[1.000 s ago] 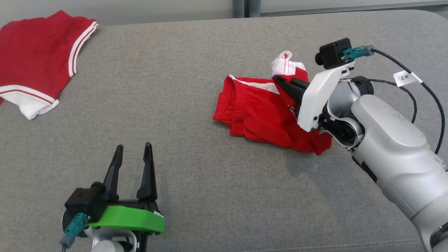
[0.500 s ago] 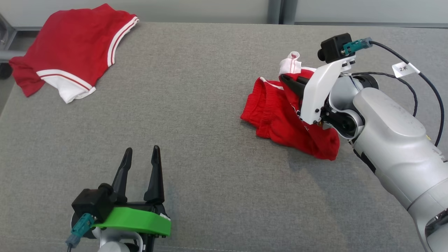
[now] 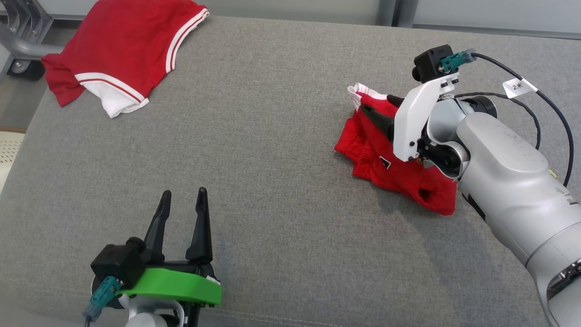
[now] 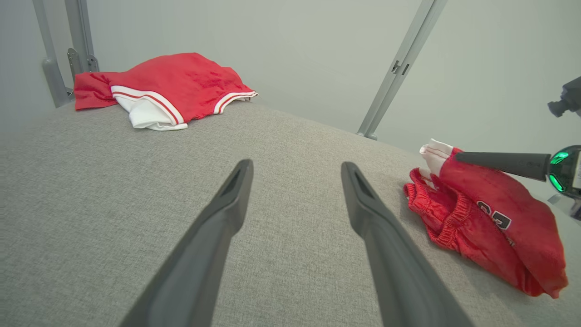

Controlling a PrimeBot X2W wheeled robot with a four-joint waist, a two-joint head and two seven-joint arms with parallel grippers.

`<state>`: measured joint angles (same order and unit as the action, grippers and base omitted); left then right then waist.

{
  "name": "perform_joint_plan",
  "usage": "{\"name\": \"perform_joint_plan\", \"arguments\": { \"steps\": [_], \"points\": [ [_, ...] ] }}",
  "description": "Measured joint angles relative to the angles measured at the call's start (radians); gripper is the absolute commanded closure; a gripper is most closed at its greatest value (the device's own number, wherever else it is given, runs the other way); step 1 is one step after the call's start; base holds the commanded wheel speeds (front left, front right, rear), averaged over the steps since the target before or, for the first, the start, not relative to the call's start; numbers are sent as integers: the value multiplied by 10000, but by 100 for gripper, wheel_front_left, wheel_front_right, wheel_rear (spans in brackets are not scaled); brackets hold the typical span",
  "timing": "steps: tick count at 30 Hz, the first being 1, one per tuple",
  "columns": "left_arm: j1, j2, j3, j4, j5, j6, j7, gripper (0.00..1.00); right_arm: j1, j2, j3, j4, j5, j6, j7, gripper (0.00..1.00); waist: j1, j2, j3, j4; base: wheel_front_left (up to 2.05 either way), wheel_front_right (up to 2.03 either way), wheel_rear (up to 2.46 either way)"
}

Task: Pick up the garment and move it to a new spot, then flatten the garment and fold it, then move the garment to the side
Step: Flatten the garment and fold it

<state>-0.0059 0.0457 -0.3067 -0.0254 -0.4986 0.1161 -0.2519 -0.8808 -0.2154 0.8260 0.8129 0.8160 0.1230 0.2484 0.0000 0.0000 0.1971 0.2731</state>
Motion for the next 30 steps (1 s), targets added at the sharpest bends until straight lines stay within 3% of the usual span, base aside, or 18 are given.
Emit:
{"name": "perform_joint_plan", "arguments": {
  "steps": [9,21,30],
  "points": [
    [2,-2,464,-136,31,4,0,0,-682,336,8,-10,4,4,-416,0,0,0,-53,-314,0,0,0],
    [55,-2,817,-182,311,33,0,0,-703,-961,-263,-305,330,4,-1323,0,0,0,-340,-1124,0,0,0],
    [105,-2,698,-328,435,33,0,0,535,-1143,-485,-21,1081,4,-1398,0,0,0,-252,-1536,0,0,0]
  ]
}}
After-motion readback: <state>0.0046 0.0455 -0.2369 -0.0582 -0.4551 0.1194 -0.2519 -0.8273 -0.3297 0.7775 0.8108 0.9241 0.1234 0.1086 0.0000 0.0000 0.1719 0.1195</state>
